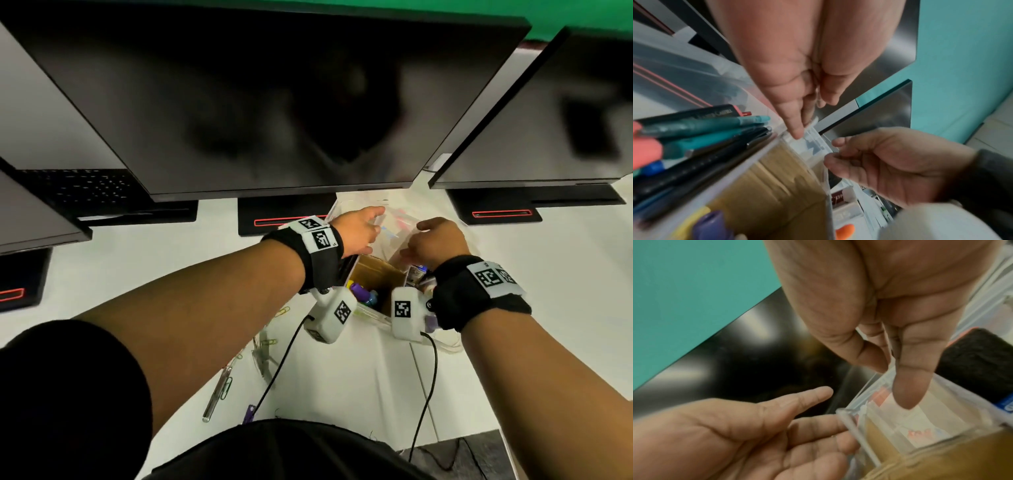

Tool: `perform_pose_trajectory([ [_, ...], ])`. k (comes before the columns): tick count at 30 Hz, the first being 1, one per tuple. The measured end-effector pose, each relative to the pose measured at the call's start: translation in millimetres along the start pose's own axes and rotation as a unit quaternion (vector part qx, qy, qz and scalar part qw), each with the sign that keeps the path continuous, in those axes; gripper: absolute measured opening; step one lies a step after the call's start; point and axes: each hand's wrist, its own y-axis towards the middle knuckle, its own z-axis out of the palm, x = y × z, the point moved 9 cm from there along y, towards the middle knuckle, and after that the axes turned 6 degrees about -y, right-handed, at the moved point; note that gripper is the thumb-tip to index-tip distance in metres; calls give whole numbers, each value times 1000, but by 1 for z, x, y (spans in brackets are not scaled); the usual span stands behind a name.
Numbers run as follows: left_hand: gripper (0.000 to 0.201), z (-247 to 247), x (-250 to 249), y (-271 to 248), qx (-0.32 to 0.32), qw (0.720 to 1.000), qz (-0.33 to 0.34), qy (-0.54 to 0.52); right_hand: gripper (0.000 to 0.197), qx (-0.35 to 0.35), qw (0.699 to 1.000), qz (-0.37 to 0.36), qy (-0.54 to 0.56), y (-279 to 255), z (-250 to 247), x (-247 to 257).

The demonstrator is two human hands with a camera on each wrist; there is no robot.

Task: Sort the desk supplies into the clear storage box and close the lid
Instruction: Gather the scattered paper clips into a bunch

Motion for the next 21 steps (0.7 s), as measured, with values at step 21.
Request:
perform_pose_trajectory([
  [21,12,-172,70,-128,-145,969,-8,200,19,293,786,-455,-298,-177,197,75],
])
